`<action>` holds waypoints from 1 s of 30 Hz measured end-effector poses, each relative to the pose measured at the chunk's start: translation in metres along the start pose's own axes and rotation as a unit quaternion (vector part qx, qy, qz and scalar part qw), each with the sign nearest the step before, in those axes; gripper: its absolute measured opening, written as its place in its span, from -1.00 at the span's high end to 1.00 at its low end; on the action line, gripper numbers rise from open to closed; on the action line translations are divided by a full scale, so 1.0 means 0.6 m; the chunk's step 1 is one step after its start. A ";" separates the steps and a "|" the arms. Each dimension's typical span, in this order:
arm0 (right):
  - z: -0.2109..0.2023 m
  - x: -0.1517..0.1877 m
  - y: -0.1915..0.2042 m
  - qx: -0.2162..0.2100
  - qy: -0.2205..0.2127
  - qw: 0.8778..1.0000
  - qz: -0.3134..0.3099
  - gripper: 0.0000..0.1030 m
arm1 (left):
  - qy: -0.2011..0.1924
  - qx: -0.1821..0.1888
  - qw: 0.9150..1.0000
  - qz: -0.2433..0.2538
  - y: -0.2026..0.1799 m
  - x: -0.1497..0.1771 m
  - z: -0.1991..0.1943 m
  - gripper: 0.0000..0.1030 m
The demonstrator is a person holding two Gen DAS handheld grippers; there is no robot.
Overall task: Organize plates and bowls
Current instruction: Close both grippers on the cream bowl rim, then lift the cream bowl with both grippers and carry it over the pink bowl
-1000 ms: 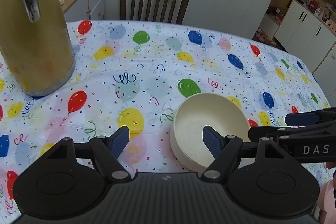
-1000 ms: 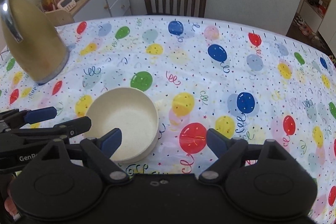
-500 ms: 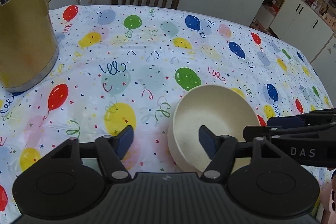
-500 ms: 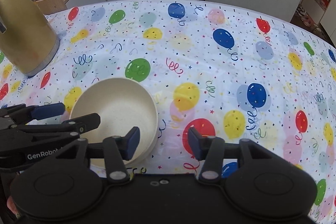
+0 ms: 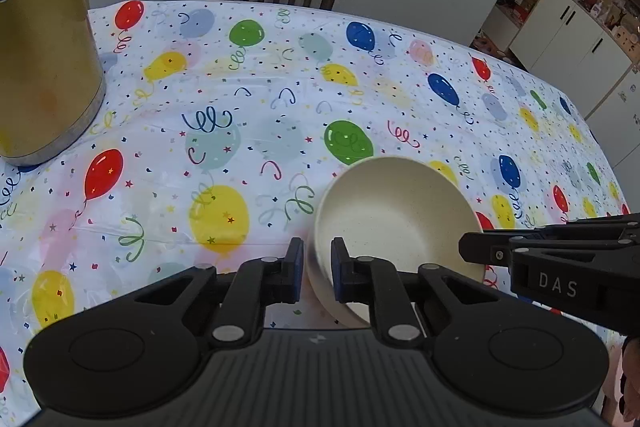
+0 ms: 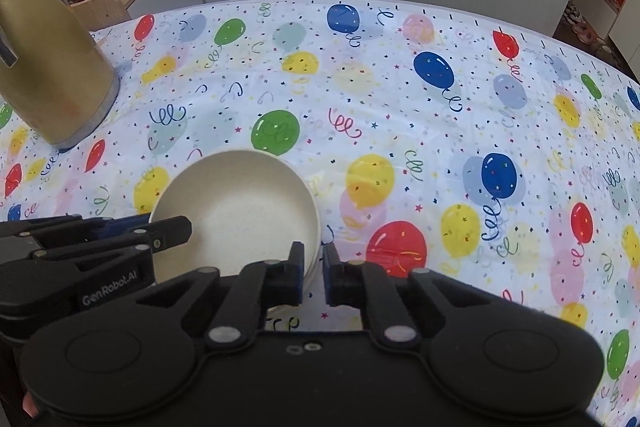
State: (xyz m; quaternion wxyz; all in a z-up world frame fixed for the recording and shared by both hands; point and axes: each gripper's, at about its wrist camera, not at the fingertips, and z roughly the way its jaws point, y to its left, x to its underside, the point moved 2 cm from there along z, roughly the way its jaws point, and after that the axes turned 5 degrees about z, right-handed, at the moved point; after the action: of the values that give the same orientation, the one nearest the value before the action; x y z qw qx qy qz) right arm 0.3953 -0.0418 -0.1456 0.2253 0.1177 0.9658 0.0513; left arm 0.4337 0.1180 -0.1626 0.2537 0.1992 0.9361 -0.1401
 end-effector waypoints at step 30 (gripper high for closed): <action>-0.218 0.151 -0.029 -0.046 -0.026 0.999 -0.004 0.91 | 0.004 -0.006 1.000 0.002 -0.121 0.145 -0.221 0.80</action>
State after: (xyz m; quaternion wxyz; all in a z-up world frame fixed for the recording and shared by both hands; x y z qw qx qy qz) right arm 0.2544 -0.0419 -0.0695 0.2558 0.1047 0.9566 0.0921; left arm 0.2771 0.1282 -0.0870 0.2519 0.2002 0.9375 -0.1327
